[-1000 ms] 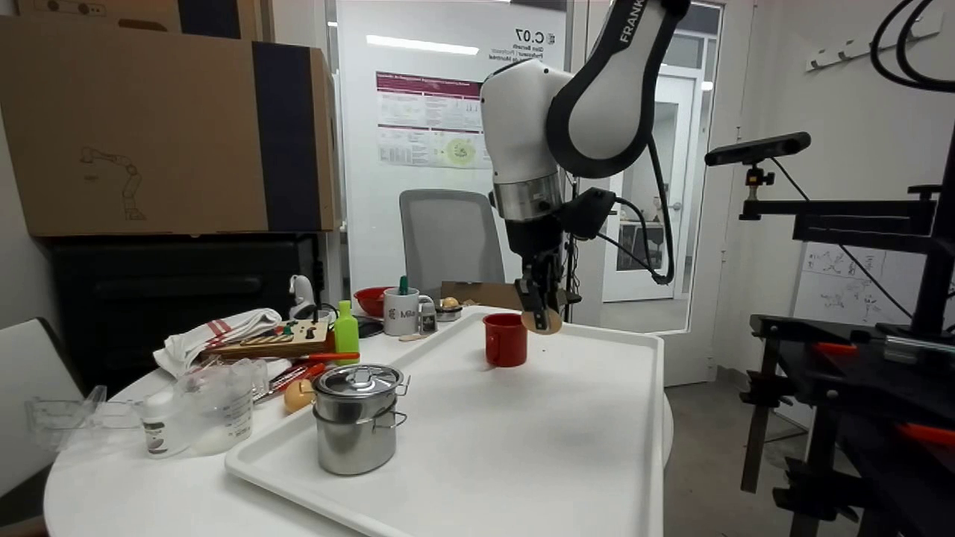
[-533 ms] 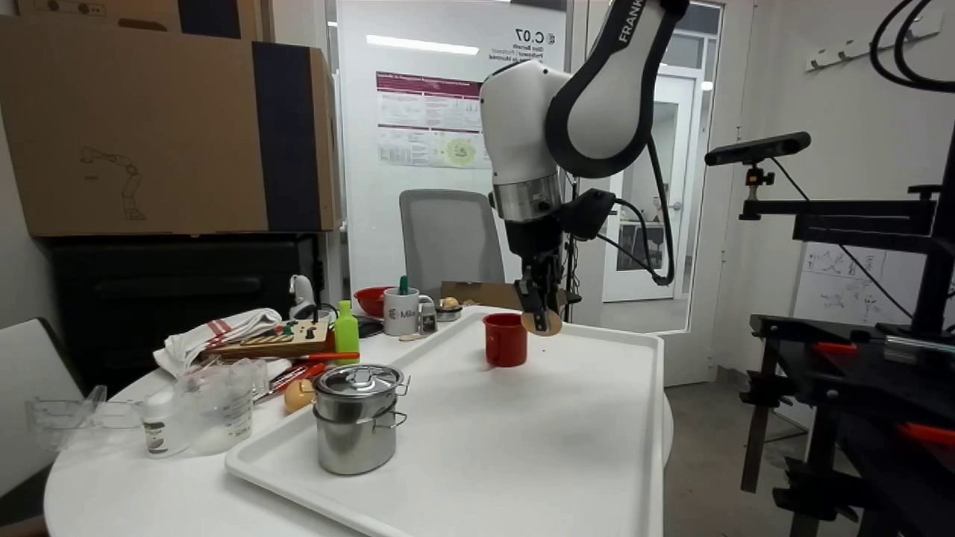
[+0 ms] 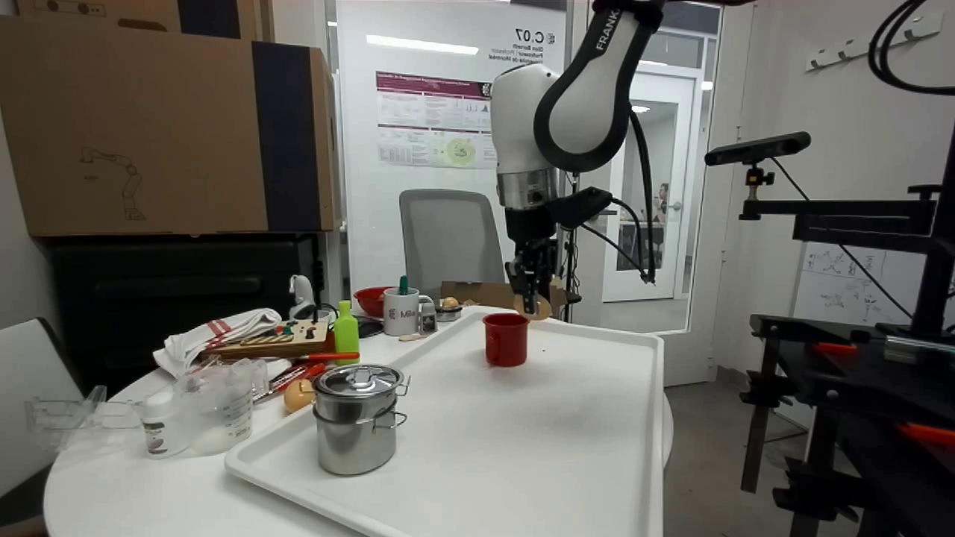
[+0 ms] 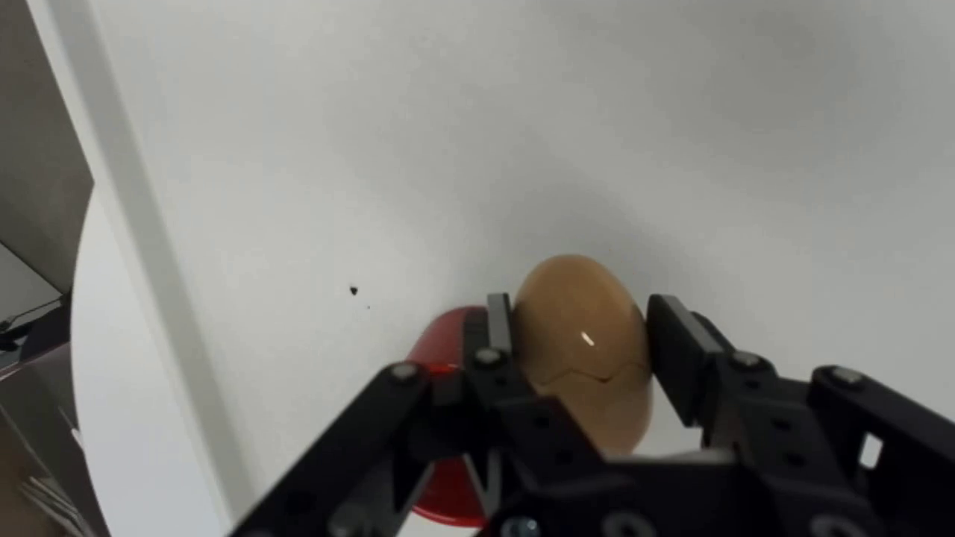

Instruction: Put the egg in the mug

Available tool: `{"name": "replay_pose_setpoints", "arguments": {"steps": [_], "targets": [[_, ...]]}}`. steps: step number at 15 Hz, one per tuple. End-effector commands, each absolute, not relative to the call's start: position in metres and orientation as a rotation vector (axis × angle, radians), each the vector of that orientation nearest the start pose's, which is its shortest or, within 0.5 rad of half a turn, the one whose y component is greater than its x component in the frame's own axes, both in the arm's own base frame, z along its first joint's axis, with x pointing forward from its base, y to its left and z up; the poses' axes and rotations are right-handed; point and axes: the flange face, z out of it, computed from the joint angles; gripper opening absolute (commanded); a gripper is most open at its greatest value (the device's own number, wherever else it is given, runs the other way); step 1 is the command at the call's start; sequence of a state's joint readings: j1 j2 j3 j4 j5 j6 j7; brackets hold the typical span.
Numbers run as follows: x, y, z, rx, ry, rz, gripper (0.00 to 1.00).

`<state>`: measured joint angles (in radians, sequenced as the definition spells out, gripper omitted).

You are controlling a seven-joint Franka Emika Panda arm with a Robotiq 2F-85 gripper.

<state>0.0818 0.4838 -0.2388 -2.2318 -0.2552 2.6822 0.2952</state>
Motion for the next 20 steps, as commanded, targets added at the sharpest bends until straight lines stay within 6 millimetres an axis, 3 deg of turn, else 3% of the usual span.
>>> {"name": "replay_pose_setpoints", "arguments": {"steps": [1,8,14,20], "targets": [[0.55,-0.096,0.158,-3.292,0.372,-0.056,0.23],[0.567,-0.123,0.157,-3.28,0.417,-0.199,0.23],[0.586,-0.141,0.153,-3.374,0.456,-0.28,0.23],[0.594,-0.145,0.141,-3.427,0.464,-0.326,0.23]]}}
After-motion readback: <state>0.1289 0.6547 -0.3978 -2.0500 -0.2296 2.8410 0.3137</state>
